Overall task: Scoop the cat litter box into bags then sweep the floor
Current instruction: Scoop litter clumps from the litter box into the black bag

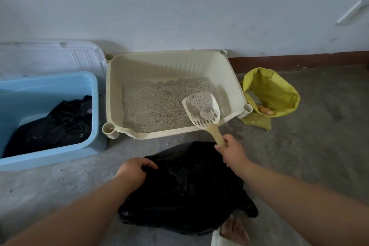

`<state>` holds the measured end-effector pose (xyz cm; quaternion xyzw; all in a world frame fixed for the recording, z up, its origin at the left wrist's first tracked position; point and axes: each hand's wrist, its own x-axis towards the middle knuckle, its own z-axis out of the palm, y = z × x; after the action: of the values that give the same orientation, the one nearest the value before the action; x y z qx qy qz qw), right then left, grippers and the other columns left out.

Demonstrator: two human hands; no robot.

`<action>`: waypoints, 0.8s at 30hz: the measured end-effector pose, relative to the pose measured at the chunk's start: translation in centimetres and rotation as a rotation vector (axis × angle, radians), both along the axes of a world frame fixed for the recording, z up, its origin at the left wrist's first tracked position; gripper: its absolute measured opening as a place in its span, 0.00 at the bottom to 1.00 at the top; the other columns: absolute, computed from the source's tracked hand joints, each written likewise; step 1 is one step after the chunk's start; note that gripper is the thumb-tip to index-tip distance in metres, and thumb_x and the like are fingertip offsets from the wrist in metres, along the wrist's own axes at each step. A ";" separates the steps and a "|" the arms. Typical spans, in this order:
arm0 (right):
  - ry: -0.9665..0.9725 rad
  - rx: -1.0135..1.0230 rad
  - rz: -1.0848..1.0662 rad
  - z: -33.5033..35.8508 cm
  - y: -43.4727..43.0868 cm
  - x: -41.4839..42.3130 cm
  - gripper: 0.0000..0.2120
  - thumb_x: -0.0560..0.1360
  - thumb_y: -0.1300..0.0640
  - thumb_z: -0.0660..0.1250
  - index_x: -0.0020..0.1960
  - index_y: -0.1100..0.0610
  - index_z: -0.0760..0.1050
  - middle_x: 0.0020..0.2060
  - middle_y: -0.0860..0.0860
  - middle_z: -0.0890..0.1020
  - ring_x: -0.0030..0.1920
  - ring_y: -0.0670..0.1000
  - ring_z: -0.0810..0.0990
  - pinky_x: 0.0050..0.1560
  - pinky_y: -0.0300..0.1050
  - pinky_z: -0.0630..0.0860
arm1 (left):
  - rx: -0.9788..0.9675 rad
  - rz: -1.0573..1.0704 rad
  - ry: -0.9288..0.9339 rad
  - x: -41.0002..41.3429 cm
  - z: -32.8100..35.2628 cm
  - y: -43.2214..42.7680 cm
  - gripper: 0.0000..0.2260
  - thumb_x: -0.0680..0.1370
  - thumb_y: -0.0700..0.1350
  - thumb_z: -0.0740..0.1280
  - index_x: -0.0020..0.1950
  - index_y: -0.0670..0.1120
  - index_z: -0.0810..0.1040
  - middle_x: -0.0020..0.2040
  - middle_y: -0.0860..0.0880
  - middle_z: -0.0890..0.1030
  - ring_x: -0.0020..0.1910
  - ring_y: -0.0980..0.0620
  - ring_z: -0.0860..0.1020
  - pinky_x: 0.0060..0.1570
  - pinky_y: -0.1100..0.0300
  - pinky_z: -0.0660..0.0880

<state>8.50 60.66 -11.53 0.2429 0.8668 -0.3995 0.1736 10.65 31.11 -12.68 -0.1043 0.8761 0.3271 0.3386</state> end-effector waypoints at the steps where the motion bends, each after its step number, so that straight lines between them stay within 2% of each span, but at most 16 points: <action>1: -0.002 -0.005 0.008 0.1 0.1 0.1 0.06 0.75 0.55 0.66 0.51 0.53 0.71 0.39 0.53 0.77 0.36 0.52 0.74 0.35 0.46 0.70 | 0.014 -0.004 -0.014 0.0 0.1 0.1 0.23 0.75 0.34 0.60 0.40 0.64 0.78 0.48 0.53 0.80 0.31 0.58 0.76 0.25 0.73 0.68; 5: -0.010 -0.051 -0.013 0.1 0.1 0.5 0.06 0.76 0.56 0.65 0.52 0.53 0.73 0.38 0.53 0.76 0.34 0.50 0.72 0.33 0.44 0.69 | 0.049 -0.009 -0.042 0.2 0.2 0.4 0.26 0.74 0.31 0.57 0.41 0.63 0.80 0.52 0.51 0.81 0.34 0.56 0.78 0.29 0.71 0.71; 8: -0.025 -0.092 -0.023 0.3 -0.1 0.4 0.06 0.77 0.57 0.64 0.54 0.53 0.73 0.36 0.53 0.75 0.31 0.50 0.71 0.28 0.42 0.68 | 0.065 0.016 -0.041 0.3 0.1 0.5 0.27 0.74 0.30 0.56 0.39 0.63 0.80 0.54 0.50 0.80 0.36 0.54 0.79 0.32 0.68 0.73; 14: -0.036 -0.131 -0.007 0.9 -0.1 -0.3 0.07 0.76 0.58 0.64 0.54 0.53 0.73 0.35 0.54 0.74 0.30 0.51 0.70 0.25 0.41 0.68 | 0.068 0.012 -0.028 0.6 0.0 0.6 0.27 0.74 0.31 0.57 0.41 0.64 0.79 0.56 0.50 0.80 0.34 0.55 0.79 0.29 0.69 0.73; 16: 0.002 -0.099 0.017 1.0 0.0 -0.4 0.06 0.76 0.58 0.64 0.53 0.54 0.73 0.35 0.53 0.74 0.31 0.50 0.71 0.28 0.42 0.68 | 0.070 -0.001 -0.003 0.6 0.0 0.6 0.25 0.74 0.31 0.57 0.46 0.64 0.79 0.58 0.51 0.79 0.33 0.57 0.76 0.28 0.72 0.70; 18: 0.039 -0.030 0.095 1.2 0.2 -0.2 0.05 0.75 0.57 0.65 0.51 0.53 0.73 0.35 0.50 0.75 0.32 0.50 0.72 0.33 0.43 0.70 | 0.077 -0.008 0.040 0.5 -0.1 0.6 0.24 0.75 0.33 0.59 0.54 0.62 0.79 0.61 0.53 0.78 0.38 0.56 0.77 0.32 0.73 0.70; 21: 0.078 -0.012 0.147 1.5 0.4 0.0 0.04 0.75 0.56 0.66 0.50 0.52 0.74 0.34 0.49 0.75 0.34 0.50 0.73 0.35 0.44 0.72 | 0.084 0.050 0.079 0.1 -0.1 0.4 0.24 0.74 0.34 0.61 0.61 0.58 0.79 0.64 0.51 0.77 0.46 0.52 0.79 0.42 0.67 0.73; 24: 0.110 0.005 0.214 2.1 0.5 0.3 0.07 0.74 0.56 0.67 0.51 0.52 0.75 0.36 0.49 0.77 0.36 0.50 0.75 0.40 0.47 0.74 | 0.081 0.124 0.090 -0.5 0.1 0.2 0.25 0.74 0.34 0.60 0.65 0.57 0.76 0.64 0.50 0.77 0.46 0.50 0.79 0.43 0.65 0.74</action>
<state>8.84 61.19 -9.39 0.1269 0.8971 -0.3891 0.1668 10.10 31.27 -12.55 -0.1300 0.8681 0.3872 0.2821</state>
